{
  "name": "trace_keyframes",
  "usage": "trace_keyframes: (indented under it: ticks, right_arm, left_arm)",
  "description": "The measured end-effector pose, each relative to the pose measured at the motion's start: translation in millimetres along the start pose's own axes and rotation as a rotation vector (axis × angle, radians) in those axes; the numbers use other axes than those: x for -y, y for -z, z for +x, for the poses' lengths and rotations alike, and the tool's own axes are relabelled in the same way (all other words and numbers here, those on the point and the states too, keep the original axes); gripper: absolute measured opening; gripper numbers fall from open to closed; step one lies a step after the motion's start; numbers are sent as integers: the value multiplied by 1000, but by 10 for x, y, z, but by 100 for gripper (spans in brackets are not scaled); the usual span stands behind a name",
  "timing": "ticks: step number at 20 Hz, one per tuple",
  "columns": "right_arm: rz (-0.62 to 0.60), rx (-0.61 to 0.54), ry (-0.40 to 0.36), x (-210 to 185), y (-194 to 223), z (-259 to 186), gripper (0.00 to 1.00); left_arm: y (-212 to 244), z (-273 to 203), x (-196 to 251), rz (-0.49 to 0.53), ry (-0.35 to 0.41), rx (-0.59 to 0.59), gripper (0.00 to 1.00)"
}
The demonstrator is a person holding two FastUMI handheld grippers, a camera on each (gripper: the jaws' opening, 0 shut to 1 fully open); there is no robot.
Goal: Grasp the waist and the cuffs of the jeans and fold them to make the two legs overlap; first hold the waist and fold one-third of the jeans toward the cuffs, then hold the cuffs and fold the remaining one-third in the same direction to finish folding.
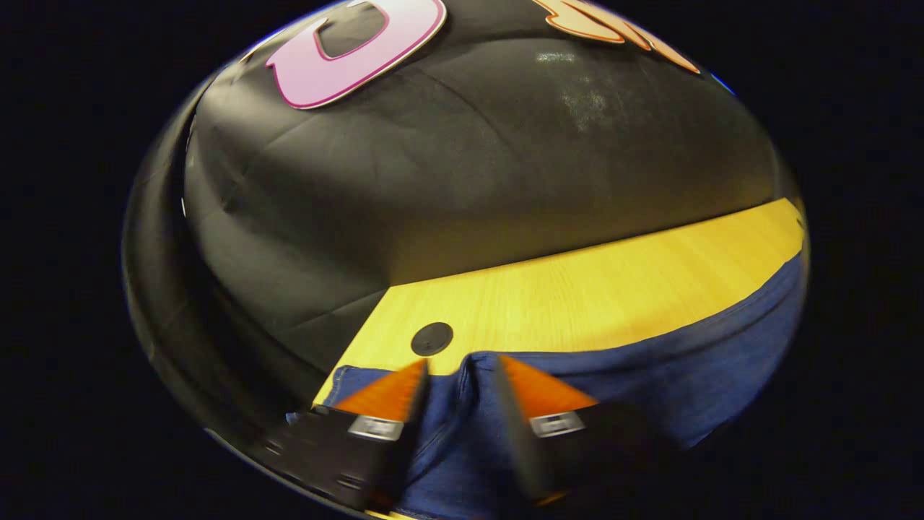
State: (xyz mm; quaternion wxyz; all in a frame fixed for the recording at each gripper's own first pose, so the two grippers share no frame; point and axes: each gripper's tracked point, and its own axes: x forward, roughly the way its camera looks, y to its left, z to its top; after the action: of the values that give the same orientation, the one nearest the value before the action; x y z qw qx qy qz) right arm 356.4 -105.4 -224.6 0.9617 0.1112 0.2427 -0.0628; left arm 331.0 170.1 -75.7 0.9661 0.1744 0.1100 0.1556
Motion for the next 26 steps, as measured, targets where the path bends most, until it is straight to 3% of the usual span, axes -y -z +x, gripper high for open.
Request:
trace_keyframes:
  ticks: [1, 2, 3, 4, 5, 6, 7, 11, 12, 15, 18, 19, 20, 23, 24, 26]
  right_arm:
    - [-25, 7, 5, 18, -41, -101, 100]
    - [-51, 19, 6, 32, -68, -161, 98]
    - [-65, 25, 9, 62, -98, -263, 94]
    - [-61, 33, 8, 99, -129, -381, 98]
    - [-48, 36, 10, 166, -167, -494, 94]
    - [-31, 43, 24, 295, -217, -611, 98]
    - [-13, 51, 51, 456, -280, -733, 94]
    - [87, 77, 198, 1371, -388, -1139, 98]
    - [121, 67, 226, 1573, -339, -1183, 94]
    - [198, 25, 269, 2057, -188, -1206, 98]
    - [229, -16, 262, 2309, -33, -1090, 98]
    - [243, -29, 248, 2350, 6, -1043, 94]
    - [256, -44, 235, 2371, 45, -1023, 98]
    - [264, -72, 190, 2387, 127, -948, 94]
    - [266, -77, 174, 2363, 151, -898, 98]
    - [270, -74, 146, 2329, 162, -814, 98]
  left_arm:
    - [27, -10, 4, -29, -1, 8, 72]
    - [-11, -72, 16, -60, 7, 18, 95]
    - [-63, -122, 19, -88, 23, 28, 95]
    - [-114, -181, 15, -109, 32, 36, 95]
    - [-184, -250, 15, -124, 41, 51, 95]
    - [-239, -315, 3, -137, 47, 66, 95]
    - [-286, -394, 3, -146, 53, 74, 95]
    - [-279, -819, 50, -161, 88, 98, 95]
    - [-230, -912, 78, -160, 93, 89, 95]
    - [-119, -1233, 214, -195, 98, 64, 96]
    - [-128, -1502, 363, -255, 99, 69, 96]
    - [-143, -1596, 402, -269, 92, 69, 95]
    - [-134, -1674, 453, -282, 84, 70, 95]
    - [-134, -1899, 615, -302, 65, 75, 95]
    - [-103, -1969, 657, -301, 54, 66, 96]
    - [-19, -2094, 760, -300, 32, 45, 96]
